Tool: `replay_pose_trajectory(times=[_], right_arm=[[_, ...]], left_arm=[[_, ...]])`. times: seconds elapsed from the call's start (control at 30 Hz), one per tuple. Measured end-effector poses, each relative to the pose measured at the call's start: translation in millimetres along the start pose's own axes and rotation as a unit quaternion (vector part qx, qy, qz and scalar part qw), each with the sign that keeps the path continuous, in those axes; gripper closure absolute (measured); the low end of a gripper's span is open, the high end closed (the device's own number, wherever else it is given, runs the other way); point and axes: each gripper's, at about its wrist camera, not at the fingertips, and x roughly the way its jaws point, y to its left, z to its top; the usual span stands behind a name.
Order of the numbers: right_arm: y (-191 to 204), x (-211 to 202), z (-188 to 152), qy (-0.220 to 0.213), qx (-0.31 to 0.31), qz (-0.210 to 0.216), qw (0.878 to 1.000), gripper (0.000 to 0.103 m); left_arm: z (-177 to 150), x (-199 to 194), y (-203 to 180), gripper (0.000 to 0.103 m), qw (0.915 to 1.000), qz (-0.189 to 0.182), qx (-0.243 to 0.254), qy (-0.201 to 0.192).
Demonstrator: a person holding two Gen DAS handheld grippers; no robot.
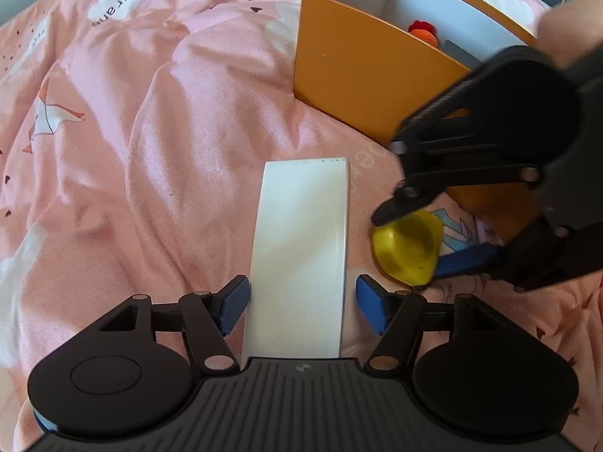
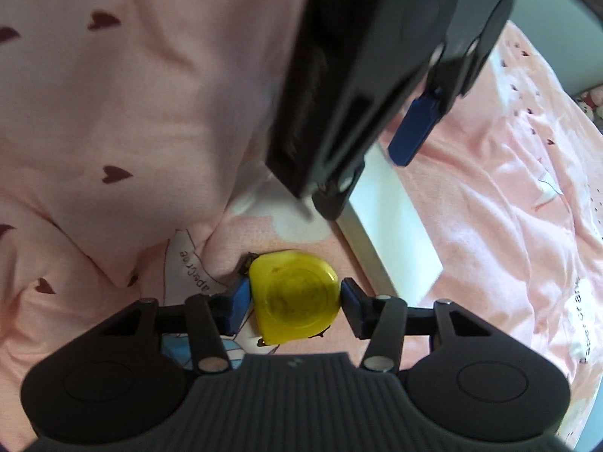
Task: Organize objects
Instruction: 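Lift the tape measure with the right gripper while the left grasps the white box, then carry the tape measure and white box over the shoebox with both grippers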
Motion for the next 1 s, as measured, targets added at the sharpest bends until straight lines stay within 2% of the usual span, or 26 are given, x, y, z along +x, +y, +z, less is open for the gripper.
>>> replay_pose_trajectory(times=[0.17,0.5,0.53,0.6,0.7,0.73,0.8,1.0], right_arm=[[1,-26,-3,-0.008,0.02,-0.016,1.0,0.049],[-2,-68,-2,-0.035,0.105,-0.039,0.993,0.049],[-8,-67,-18,-0.039,0.114,-0.041,0.992,0.049],[-13,-80,-23,-0.048,0.135,-0.045,0.989,0.049],[-16,-104,-35,-0.064,0.177,-0.063,0.98,0.049],[-25,-93,-43,-0.069,0.192,-0.072,0.976,0.049],[-31,-97,-54,-0.072,0.221,-0.095,0.968,0.049],[-37,-96,-94,-0.027,0.303,-0.152,0.94,0.049]], left_arm=[[10,8,5,0.028,0.9997,-0.003,-0.016,0.019],[17,22,10,0.031,0.998,-0.014,-0.043,0.044],[17,22,11,0.031,0.9979,-0.014,-0.044,0.044],[15,20,11,0.031,0.998,-0.013,-0.045,0.043],[14,15,7,0.032,0.9981,-0.004,-0.046,0.042],[14,13,5,0.032,0.9982,0.002,-0.045,0.04],[13,8,0,0.032,0.9984,0.013,-0.043,0.033],[17,-14,-17,0.032,0.9989,0.034,-0.029,0.017]])
